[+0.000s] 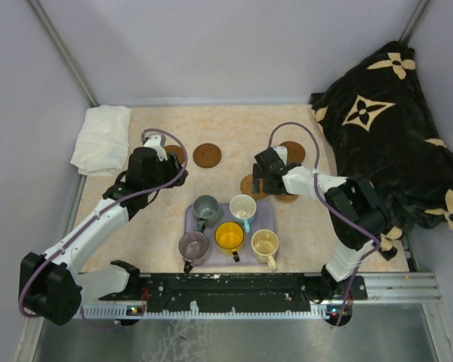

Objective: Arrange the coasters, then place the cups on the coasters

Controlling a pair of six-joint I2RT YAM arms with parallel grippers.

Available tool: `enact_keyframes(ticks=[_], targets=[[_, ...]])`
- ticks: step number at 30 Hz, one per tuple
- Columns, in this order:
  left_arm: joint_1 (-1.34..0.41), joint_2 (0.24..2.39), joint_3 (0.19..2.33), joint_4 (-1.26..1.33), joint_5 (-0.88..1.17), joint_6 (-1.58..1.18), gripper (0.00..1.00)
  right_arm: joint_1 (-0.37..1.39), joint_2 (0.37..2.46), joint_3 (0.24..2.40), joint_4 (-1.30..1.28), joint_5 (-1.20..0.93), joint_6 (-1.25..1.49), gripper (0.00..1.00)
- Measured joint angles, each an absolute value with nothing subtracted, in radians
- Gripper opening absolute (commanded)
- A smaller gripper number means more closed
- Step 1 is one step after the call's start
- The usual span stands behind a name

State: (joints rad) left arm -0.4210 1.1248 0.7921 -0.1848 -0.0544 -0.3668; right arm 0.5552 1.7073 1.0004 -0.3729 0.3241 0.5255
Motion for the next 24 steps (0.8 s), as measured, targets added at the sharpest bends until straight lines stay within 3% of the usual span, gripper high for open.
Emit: enact_keyframes(ticks=[11, 24], targets=[[-0.421, 1.126, 0.792, -0.186, -0.086, -0.365, 0.58, 0.540, 1.797, 1.095, -0.344, 0.305, 0.472, 0.99], [-0.421, 1.169, 0.792, -0.186, -0.114, -0.361, 0.58, 0.540, 1.991, 1.354, -0.349, 0.271, 0.367, 0.99]])
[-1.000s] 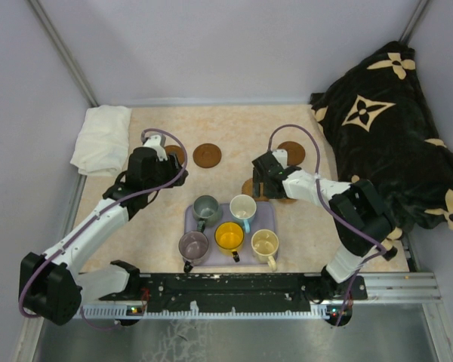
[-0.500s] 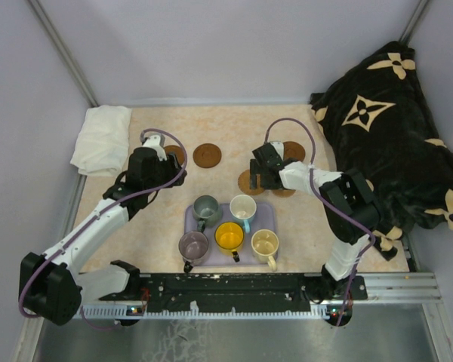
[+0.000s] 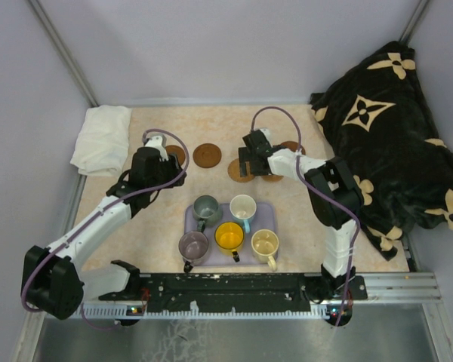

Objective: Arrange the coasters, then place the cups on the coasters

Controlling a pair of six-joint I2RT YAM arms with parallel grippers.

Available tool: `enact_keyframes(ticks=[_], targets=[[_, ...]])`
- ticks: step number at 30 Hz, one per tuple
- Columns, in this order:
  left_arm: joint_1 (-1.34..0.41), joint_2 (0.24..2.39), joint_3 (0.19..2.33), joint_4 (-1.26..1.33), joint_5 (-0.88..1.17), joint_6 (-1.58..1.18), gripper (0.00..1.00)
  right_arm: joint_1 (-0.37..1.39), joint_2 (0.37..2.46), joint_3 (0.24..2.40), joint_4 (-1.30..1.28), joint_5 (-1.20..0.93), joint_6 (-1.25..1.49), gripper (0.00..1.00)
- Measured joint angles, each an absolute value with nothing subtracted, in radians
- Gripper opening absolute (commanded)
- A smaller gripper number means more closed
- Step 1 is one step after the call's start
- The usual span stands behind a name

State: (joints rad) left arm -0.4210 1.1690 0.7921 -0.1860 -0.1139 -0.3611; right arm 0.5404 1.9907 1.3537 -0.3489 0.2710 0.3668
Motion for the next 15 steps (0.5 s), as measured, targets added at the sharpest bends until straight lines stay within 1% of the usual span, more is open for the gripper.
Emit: enact_keyframes(ticks=[10, 15], targets=[[-0.421, 1.195, 0.793, -0.186, -0.166, -0.336, 0.58, 0.539, 2.133, 1.563, -0.381, 0.249, 0.307, 0.99], [-0.421, 1.214, 0.793, -0.182, -0.192, -0.328, 0.58, 0.533, 2.176, 1.628, -0.390, 0.245, 0.296, 0.99]])
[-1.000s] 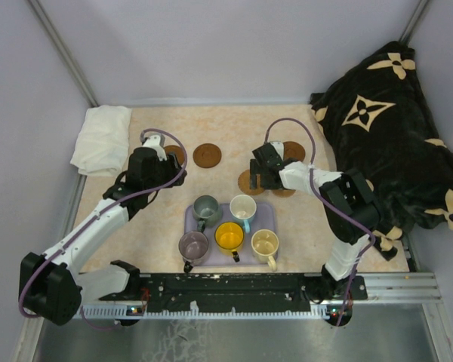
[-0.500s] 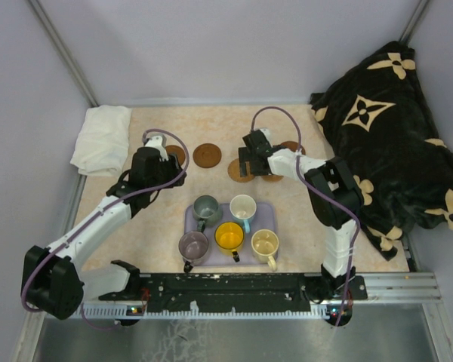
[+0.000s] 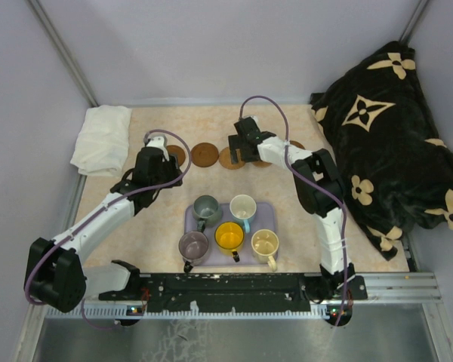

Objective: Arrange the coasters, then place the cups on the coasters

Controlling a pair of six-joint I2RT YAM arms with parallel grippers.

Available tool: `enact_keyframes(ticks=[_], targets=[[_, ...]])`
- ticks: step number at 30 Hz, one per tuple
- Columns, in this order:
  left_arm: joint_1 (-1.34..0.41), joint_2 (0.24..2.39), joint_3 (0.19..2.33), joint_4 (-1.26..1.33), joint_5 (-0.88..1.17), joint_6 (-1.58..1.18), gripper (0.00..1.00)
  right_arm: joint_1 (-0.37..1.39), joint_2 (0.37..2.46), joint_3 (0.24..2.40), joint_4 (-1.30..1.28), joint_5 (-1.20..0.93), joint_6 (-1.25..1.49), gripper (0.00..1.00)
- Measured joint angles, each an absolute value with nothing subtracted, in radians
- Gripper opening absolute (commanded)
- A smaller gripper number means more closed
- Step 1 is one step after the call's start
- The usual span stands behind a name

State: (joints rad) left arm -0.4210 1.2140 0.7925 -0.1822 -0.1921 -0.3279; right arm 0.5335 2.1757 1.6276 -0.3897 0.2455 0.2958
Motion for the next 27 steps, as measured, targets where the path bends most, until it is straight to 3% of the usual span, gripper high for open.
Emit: enact_keyframes(ticks=[27], targets=[[-0.421, 1.240, 0.796, -0.165, -0.199, -0.321, 0.58, 0.486, 2.180, 1.625, -0.359, 0.245, 0.289, 0.99]])
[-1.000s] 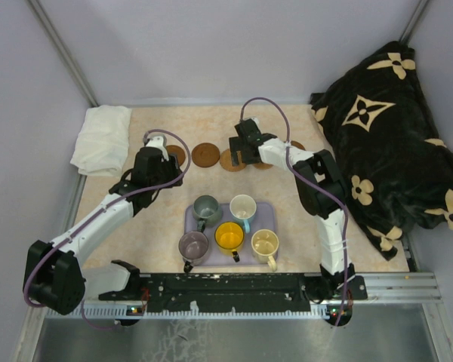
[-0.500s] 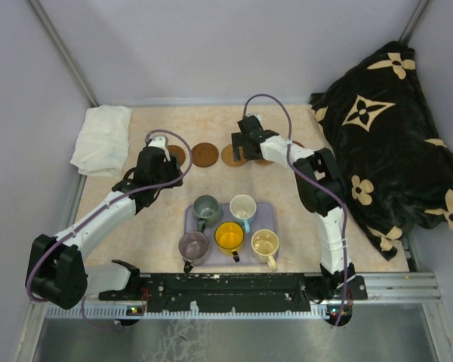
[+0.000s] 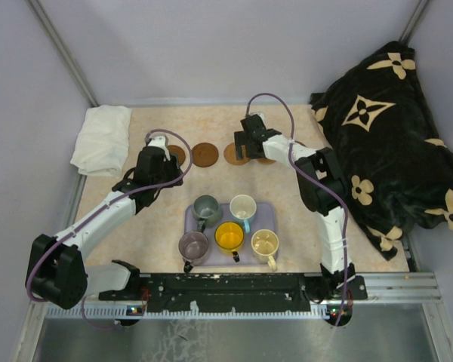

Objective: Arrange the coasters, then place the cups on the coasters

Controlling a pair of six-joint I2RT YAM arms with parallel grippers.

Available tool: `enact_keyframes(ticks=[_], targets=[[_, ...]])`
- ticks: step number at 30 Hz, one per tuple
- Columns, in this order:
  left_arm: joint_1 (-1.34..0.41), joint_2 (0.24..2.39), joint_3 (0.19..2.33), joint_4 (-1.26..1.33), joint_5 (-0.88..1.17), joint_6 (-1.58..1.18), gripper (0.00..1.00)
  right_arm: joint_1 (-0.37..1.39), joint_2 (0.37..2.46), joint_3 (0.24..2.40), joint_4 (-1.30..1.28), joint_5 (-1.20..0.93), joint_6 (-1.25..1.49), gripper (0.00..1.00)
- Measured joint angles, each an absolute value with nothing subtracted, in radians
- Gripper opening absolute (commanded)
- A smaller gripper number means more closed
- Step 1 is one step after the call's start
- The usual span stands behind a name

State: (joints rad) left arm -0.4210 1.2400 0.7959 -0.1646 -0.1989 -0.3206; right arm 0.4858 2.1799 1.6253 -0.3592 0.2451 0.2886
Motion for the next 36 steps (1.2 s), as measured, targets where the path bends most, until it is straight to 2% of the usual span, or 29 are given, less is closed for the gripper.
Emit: enact_keyframes(ticks=[27, 36], targets=[[-0.421, 1.263, 0.796, -0.155, -0.199, -0.321, 0.58, 0.489, 2.168, 1.610, -0.332, 0.234, 0.244, 0.99], [-0.421, 1.262, 0.796, -0.156, -0.199, -0.321, 0.58, 0.521, 2.086, 1.543, -0.421, 0.294, 0.238, 0.99]])
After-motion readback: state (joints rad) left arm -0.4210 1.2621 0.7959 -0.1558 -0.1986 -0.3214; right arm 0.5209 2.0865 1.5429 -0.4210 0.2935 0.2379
